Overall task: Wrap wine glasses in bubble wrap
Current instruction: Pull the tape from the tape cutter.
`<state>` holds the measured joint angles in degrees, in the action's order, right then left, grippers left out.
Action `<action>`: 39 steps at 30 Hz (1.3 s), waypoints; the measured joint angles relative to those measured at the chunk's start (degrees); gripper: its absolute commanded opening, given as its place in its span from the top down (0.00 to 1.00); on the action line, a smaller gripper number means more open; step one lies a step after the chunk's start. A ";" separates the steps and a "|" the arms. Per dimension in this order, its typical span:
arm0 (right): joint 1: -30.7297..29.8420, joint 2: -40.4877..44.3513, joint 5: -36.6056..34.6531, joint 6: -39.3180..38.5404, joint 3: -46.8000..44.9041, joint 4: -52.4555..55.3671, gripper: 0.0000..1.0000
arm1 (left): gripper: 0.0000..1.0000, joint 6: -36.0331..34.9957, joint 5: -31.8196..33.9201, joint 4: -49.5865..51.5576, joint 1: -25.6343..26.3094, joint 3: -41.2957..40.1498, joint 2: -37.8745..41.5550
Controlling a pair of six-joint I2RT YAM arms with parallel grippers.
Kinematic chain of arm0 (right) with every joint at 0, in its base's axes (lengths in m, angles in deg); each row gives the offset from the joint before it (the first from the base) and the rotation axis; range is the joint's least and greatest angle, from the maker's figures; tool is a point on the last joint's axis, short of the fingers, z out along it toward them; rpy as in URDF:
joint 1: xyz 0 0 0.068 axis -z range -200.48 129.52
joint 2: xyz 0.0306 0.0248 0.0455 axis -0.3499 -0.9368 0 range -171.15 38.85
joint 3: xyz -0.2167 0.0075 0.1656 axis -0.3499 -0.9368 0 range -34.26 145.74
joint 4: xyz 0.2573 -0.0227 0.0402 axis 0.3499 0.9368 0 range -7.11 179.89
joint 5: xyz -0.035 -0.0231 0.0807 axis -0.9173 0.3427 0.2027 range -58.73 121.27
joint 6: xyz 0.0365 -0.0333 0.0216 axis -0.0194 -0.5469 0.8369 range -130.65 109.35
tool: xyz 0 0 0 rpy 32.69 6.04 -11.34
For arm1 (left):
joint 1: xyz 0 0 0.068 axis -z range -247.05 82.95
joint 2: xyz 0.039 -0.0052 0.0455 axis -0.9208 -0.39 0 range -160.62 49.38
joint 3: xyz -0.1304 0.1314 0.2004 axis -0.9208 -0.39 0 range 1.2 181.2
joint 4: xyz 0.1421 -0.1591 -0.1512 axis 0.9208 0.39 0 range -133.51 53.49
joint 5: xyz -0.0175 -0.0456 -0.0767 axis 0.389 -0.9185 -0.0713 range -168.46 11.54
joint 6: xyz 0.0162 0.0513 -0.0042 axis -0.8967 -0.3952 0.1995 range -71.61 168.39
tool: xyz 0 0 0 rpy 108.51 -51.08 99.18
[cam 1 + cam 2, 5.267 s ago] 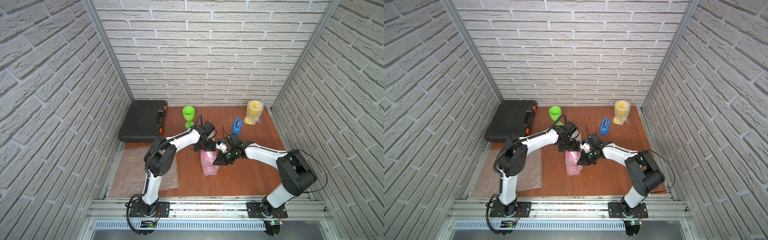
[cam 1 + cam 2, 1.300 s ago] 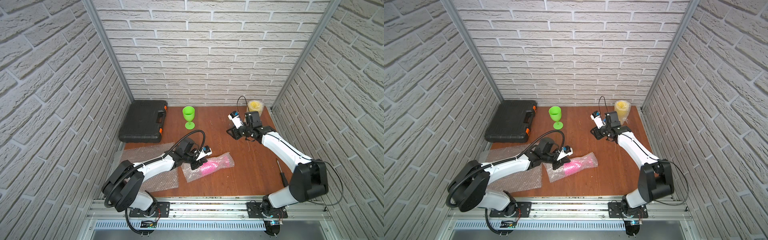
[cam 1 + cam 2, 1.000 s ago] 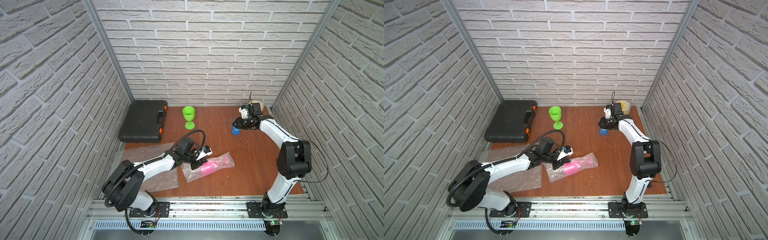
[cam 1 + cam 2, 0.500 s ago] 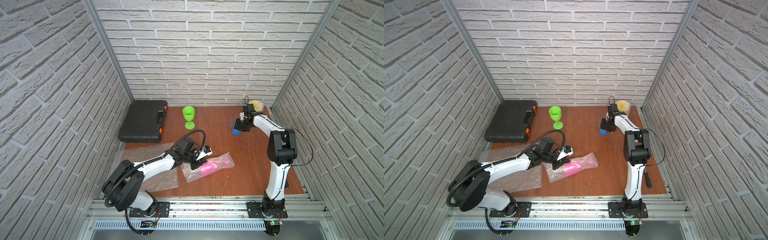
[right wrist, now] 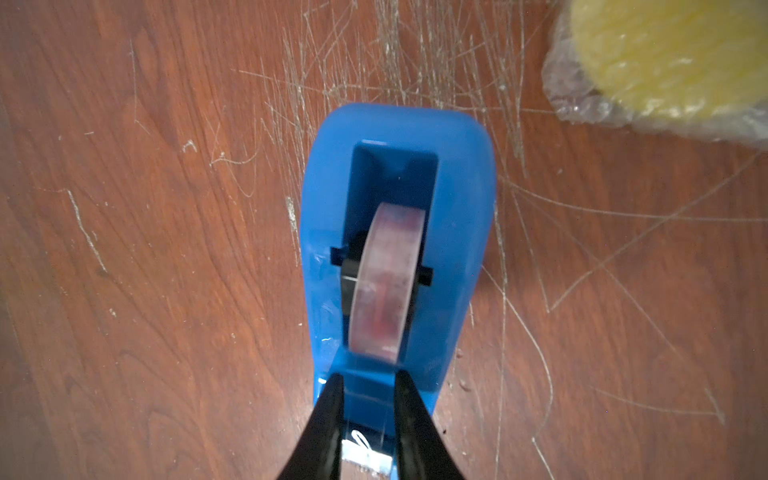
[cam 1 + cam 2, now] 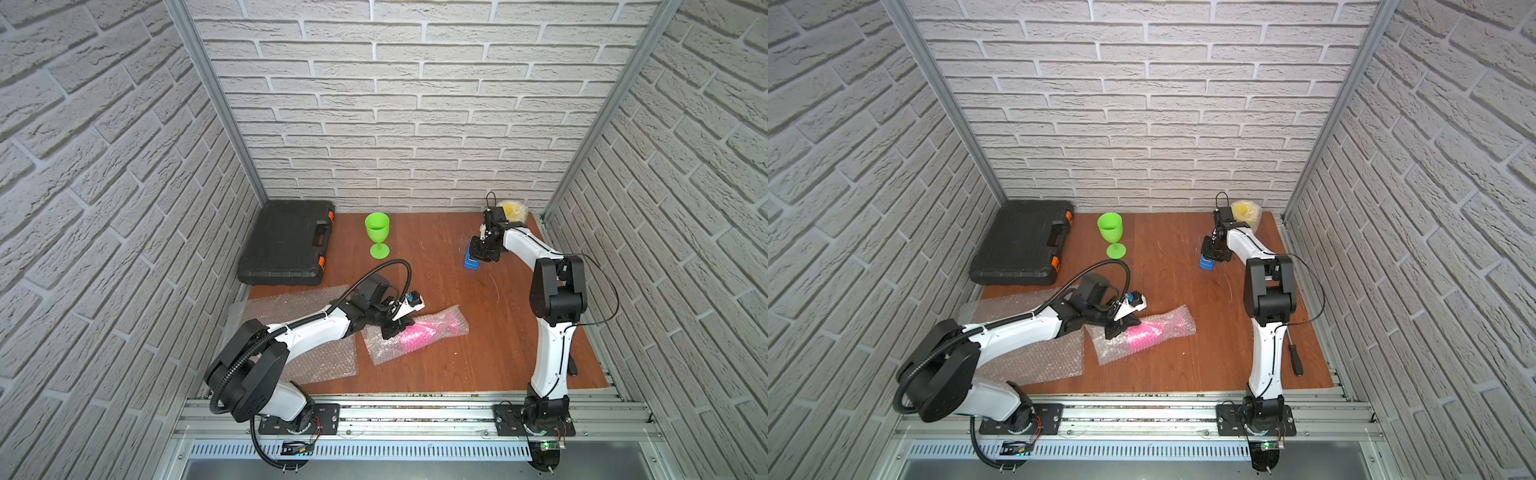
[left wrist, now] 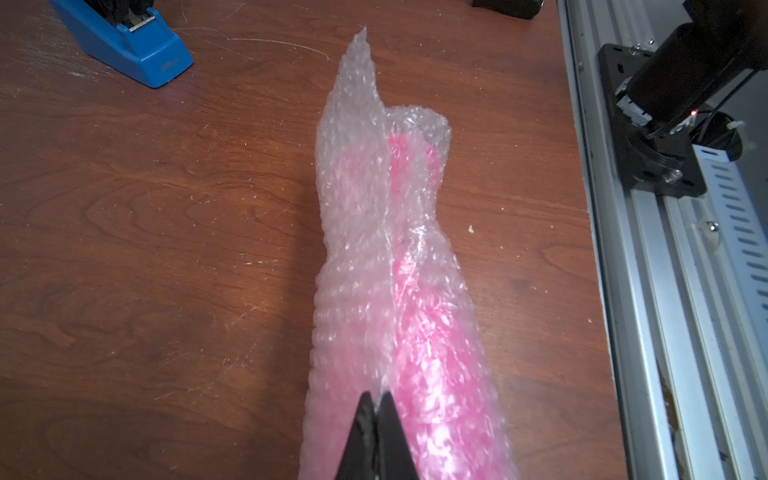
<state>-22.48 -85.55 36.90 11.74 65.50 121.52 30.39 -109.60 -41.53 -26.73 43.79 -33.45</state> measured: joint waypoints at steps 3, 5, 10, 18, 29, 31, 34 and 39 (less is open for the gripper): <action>0.00 0.00 0.42 0.26 0.09 0.04 0.92 | 0.96 0.00 -0.02 0.02 0.00 0.00 0.00; 0.00 0.00 0.61 0.55 0.17 0.17 0.97 | 0.96 0.00 -0.02 0.07 0.00 0.00 0.00; -0.04 0.00 0.68 0.76 0.96 1.31 0.97 | 0.97 0.00 0.00 0.22 0.00 0.07 0.00; -0.31 4.02 1.77 0.76 0.76 4.63 0.97 | 0.97 0.02 0.02 0.26 0.00 0.07 0.00; -4.00 27.30 3.06 1.27 -19.26 7.74 0.97 | 0.97 0.00 0.02 0.61 0.00 0.09 0.09; -4.92 29.77 3.17 1.46 -23.52 7.80 0.97 | 0.97 0.00 0.02 0.72 0.00 0.09 0.15; -6.40 31.10 3.78 1.92 -28.85 7.21 0.97 | 0.97 -0.02 0.02 0.94 0.00 0.09 0.26; -7.56 28.55 5.27 2.29 -33.22 3.80 0.97 | 0.97 -0.07 0.00 1.22 0.00 0.09 0.37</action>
<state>-30.05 -57.00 42.17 14.03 32.28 125.33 30.33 -109.60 -40.30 -26.73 43.88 -33.08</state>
